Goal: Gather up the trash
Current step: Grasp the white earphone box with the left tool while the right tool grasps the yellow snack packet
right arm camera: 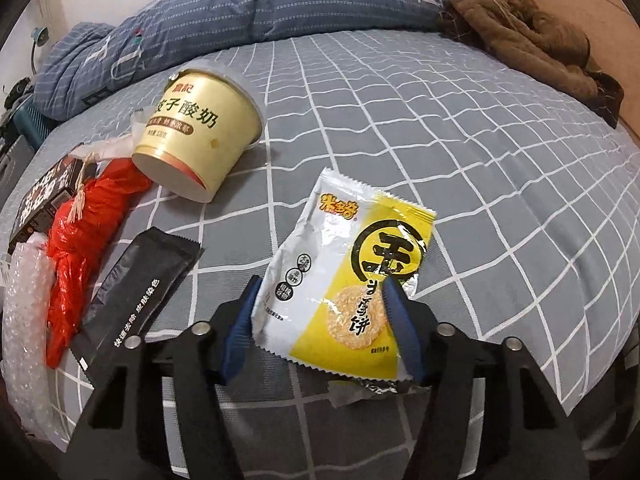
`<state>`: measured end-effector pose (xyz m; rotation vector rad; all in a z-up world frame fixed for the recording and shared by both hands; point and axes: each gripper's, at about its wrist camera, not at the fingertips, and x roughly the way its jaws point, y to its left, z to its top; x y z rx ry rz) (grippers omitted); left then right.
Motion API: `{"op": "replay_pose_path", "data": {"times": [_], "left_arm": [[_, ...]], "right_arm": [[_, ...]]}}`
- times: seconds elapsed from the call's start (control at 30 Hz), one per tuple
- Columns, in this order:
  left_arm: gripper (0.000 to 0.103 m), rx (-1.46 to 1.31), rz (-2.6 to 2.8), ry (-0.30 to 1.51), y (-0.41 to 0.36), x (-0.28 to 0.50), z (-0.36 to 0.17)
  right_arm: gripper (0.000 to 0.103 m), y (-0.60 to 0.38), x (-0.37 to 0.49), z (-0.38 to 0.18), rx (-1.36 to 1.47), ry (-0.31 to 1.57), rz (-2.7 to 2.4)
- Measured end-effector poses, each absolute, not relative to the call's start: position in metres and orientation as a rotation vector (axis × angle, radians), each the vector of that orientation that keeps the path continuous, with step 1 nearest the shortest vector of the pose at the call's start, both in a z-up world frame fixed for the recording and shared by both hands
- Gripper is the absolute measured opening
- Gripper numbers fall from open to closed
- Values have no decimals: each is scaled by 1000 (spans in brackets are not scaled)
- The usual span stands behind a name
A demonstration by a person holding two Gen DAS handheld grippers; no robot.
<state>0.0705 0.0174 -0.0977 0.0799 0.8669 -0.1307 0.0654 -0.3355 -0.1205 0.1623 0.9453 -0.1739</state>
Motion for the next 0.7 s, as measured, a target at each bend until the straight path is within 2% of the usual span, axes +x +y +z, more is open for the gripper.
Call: {"op": "replay_pose_path", "data": {"times": [0.17,0.23,0.33,0.7], "left_arm": [[82,71,-129,862,18,70,-98],[81,72,-128,859,17,69,-98],[81,69,-126,855,19,69,-99],[78,56,-121,846,20,67,-92]], "right_arm": [[48,-339,70,-126,175,963,-157],[39,-340,71,-127,187,967,-145],[31,-340,71,-128,200,964,-136],[29,-332,64,-107,163,915,-128]]}}
